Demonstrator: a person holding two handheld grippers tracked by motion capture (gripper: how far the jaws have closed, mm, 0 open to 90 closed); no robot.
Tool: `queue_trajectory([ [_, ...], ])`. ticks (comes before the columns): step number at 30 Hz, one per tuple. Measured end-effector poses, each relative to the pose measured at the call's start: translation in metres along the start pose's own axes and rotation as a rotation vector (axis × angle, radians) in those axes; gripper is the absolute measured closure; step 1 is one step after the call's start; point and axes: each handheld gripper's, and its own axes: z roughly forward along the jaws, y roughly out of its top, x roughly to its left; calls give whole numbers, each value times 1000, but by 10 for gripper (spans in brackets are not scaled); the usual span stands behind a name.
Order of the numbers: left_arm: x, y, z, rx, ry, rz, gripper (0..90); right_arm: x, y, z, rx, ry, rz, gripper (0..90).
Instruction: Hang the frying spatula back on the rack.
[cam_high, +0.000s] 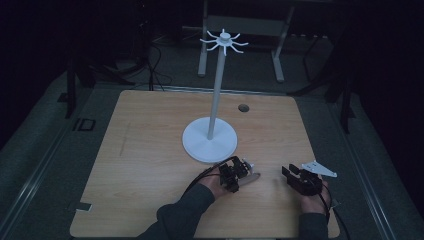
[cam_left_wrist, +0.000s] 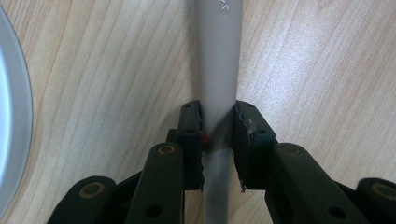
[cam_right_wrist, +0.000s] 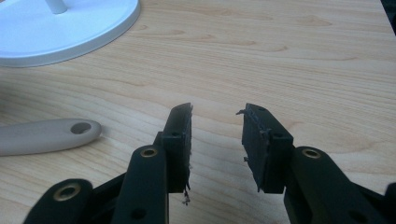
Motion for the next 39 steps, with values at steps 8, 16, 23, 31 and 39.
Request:
queue_trajectory([
  [8,3,-7,-8,-54,-3,-29,742,0,0,0,0,-1,0,627],
  [16,11,-18,-28,-155,-10,-74,742,0,0,1,2,-1,-4,627],
  [23,12,-31,-47,-272,18,-106,741,1,0,1,1,0,-4,626],
  [31,14,-46,-75,-433,79,-178,741,9,2,2,1,23,-15,622],
  [39,8,-60,-94,-604,170,-202,740,29,6,6,-11,92,-36,612],
])
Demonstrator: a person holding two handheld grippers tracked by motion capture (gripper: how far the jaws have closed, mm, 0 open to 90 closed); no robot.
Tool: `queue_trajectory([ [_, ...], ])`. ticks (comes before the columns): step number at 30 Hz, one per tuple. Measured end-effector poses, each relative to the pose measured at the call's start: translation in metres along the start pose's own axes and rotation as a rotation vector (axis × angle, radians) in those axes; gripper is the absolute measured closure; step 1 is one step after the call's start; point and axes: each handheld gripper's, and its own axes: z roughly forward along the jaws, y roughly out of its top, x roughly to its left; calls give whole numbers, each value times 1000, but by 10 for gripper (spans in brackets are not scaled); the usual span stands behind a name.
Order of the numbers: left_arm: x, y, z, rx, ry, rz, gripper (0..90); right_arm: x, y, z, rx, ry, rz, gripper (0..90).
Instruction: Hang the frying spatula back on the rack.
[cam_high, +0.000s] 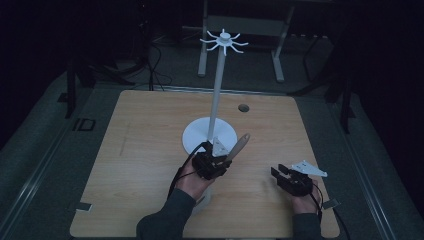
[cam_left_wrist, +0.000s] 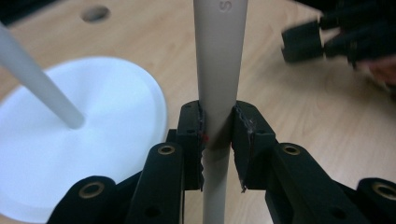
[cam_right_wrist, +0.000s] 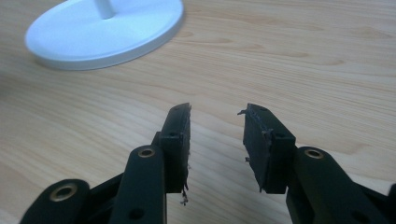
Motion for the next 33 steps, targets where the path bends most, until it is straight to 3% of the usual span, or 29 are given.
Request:
queue_trajectory([
  [7,0,1,-14,-114,71,-15,740,16,4,5,-2,39,-28,606],
  [15,-2,-2,-28,-221,128,-38,740,19,5,5,-8,48,-31,606],
  [19,-5,-3,-30,-243,146,-40,740,27,10,4,-48,106,3,606],
  [21,-6,-2,-31,-255,153,-45,740,38,16,5,-65,153,8,606],
  [23,-6,-2,-32,-260,152,-51,739,50,20,8,-72,189,-6,602],
  [27,-9,-1,-34,-279,150,-49,740,78,30,15,-86,306,-71,583],
  [33,-11,-1,-35,-287,140,-51,739,104,48,25,-134,406,-80,562],
])
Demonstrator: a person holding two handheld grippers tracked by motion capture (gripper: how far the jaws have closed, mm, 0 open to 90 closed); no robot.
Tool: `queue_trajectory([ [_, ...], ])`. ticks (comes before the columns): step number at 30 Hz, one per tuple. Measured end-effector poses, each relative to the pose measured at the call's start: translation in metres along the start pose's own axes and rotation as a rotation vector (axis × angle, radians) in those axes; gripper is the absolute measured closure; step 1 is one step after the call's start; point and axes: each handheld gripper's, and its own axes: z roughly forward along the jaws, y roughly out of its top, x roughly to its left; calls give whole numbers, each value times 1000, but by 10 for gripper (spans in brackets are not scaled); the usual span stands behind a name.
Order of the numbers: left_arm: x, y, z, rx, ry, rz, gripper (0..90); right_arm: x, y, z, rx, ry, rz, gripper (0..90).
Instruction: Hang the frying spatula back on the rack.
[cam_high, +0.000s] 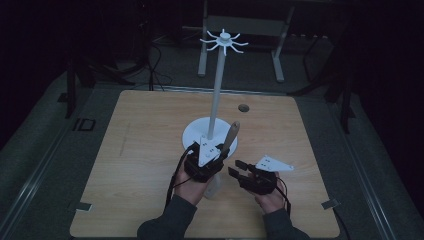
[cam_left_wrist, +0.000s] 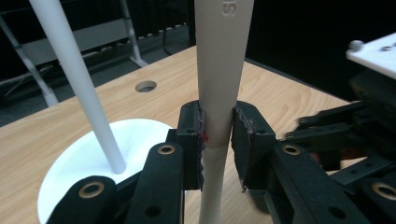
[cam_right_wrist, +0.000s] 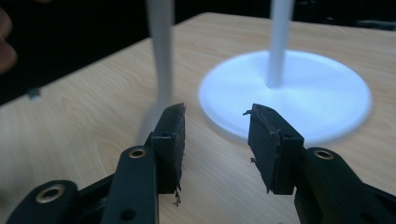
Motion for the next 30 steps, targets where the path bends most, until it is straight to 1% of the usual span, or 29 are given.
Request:
queue_trajectory([
  [2,-1,0,0,-4,-3,-3,739,5,4,8,-12,26,-17,576],
  [3,-1,0,0,-6,-3,-2,739,8,6,11,-13,29,-37,587],
  [4,-1,0,0,-6,-3,-3,739,10,7,16,-6,19,-54,594],
  [6,-1,0,1,-8,3,-7,739,13,9,23,-5,23,-57,615],
  [8,-1,-1,1,-11,4,-14,738,15,10,27,-13,27,-59,660],
  [10,-1,-1,1,-13,7,-14,738,17,11,30,-20,30,-64,724],
  [11,-1,-1,1,-13,7,-14,738,17,11,30,-20,30,-64,724],
  [13,-2,-2,2,-15,23,-13,736,21,11,31,-28,25,-80,780],
  [15,-2,-2,3,-14,27,-18,733,22,11,31,-27,13,-80,786],
  [17,-2,-2,4,-7,46,-20,727,21,11,31,-33,6,-74,795],
  [18,-2,-3,5,-2,37,-24,725,21,10,30,-36,5,-68,796],
  [20,-3,-3,7,4,44,-19,709,21,10,30,-41,2,-61,800],
  [22,-4,-4,9,4,49,-22,698,21,10,30,-45,3,-51,803],
  [23,-4,-4,9,4,49,-22,701,21,10,30,-45,3,-51,803],
  [24,-4,-4,9,-10,60,-40,701,21,10,30,-46,2,-50,803],
  [26,-4,-4,11,-6,63,-51,703,21,10,29,-49,9,-51,806],
  [28,-4,-4,14,3,64,-51,710,23,11,29,-50,12,-56,808],
  [29,-4,-4,14,3,64,-51,730,23,11,29,-50,12,-56,808],
  [30,-5,-5,13,-5,66,-51,730,24,11,29,-51,13,-61,808],
])
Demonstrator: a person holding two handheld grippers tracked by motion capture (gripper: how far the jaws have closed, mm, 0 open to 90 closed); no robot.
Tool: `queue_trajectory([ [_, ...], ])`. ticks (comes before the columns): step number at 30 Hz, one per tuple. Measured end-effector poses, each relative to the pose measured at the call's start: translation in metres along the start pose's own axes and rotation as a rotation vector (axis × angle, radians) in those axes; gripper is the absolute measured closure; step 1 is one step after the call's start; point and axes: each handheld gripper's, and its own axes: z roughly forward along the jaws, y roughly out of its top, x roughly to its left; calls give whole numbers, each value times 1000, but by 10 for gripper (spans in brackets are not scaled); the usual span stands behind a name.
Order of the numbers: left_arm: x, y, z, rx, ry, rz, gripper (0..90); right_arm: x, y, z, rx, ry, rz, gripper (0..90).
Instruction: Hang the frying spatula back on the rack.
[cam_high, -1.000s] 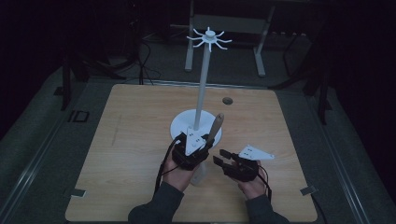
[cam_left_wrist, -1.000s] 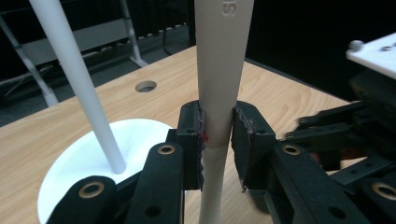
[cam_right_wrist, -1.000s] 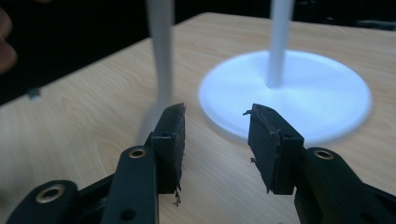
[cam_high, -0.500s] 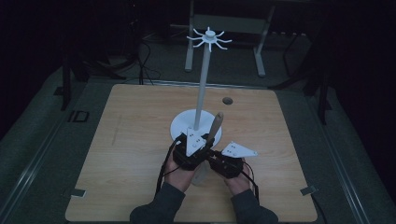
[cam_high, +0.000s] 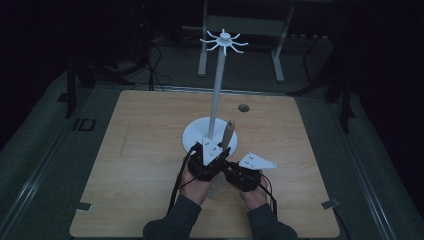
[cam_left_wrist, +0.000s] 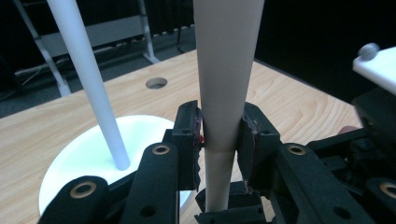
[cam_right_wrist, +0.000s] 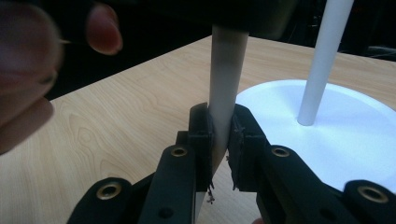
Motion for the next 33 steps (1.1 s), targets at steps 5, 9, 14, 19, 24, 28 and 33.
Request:
queue_trajectory([
  [5,-1,0,-1,1,7,1,746,0,1,0,5,4,-22,774],
  [9,0,0,-1,1,14,-9,747,-2,1,-4,10,-12,-39,605],
  [14,2,1,-4,-8,25,-16,747,-6,0,-13,20,-20,-24,510],
  [19,5,2,-7,-18,33,-22,747,-15,-8,-32,35,-54,-16,480],
  [24,5,1,-7,-33,42,-38,747,-28,-19,-53,56,-117,9,470],
  [28,5,3,-8,-47,45,-47,747,-38,-29,-65,56,-161,40,468],
  [33,7,10,-11,-70,58,-52,748,-51,-36,-72,53,-193,92,468],
])
